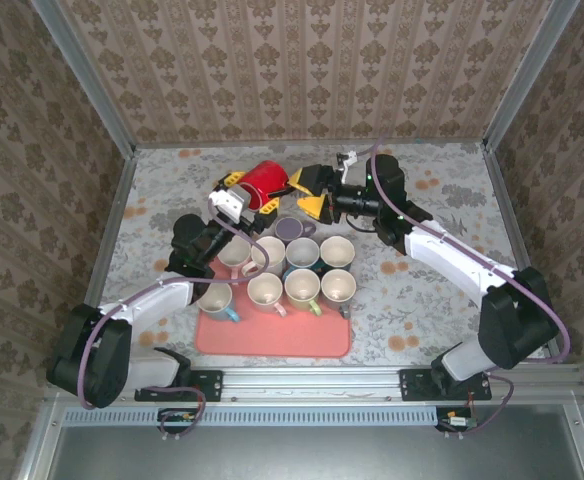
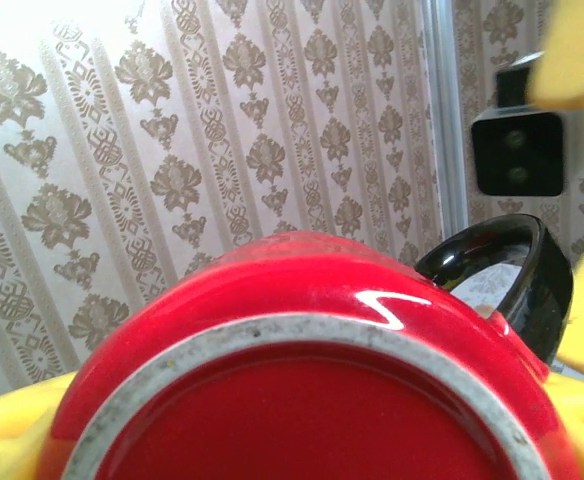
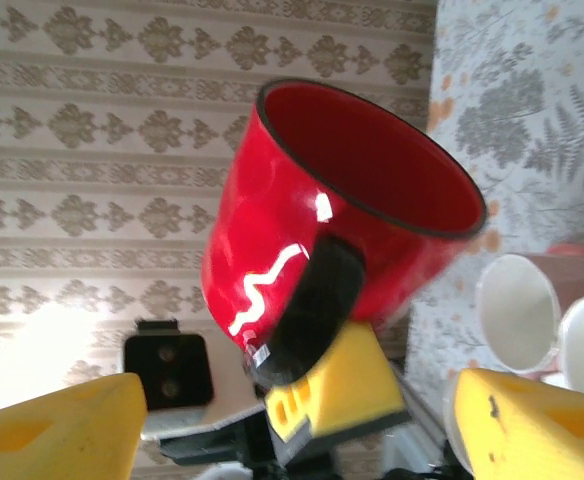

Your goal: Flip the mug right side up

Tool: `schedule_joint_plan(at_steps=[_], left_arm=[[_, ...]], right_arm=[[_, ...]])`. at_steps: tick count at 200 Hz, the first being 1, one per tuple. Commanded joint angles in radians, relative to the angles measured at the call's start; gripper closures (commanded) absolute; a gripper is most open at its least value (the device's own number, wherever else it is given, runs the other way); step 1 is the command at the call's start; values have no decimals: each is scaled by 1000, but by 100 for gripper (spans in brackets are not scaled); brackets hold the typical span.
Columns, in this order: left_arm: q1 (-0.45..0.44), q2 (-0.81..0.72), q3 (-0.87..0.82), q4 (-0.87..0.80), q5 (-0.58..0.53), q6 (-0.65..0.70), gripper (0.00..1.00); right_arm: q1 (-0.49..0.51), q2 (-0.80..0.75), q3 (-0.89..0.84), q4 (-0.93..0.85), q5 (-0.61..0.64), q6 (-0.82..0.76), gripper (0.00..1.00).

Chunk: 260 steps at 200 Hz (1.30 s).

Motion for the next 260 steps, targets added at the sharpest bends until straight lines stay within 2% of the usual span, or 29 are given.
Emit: schedule_joint_plan(at_steps=[1,16,41,81,100,117,144,159,170,185,195,208,224,260], left_arm=[[-6,-3,-4,131,74,16,86],[-7,-4,-7,133,84,32,87],[-16,-9,-13,120,77,73,86],[-24,-21,-23,98,91,165,86],[-41,-46,-23,38,94,255,86],[-55,-70,-22,-14,91,319,85],[-70,-90,-23,-44,56,334,68],[-72,-98,-15,-69,19,279,45],[-73,-111,-2,-118,14,249,34],[-76,-139,24,-217,-29,171,12],[-78,-166,44,-312,-50,136,1],[-78,-200,64,-413,-63,112,0],[-75,-226,102,-548,-136,46,0],[-42,-205,322,-1054,-340,-94,0]], right_arm=[[0,65,40,174,-22,184,24],[5,100,52,214,-24,233,29],[20,113,69,182,-28,230,38],[34,117,74,141,-36,207,62],[35,120,75,119,-50,185,76],[36,110,70,79,-49,155,81],[34,96,65,72,-40,144,93],[31,72,61,70,-15,137,95],[24,45,56,47,12,118,97],[16,4,54,7,50,77,97],[10,-22,62,-39,74,34,98],[4,-53,70,-103,110,-24,100],[-6,-91,90,-182,159,-112,100],[17,-175,171,-441,317,-469,99]])
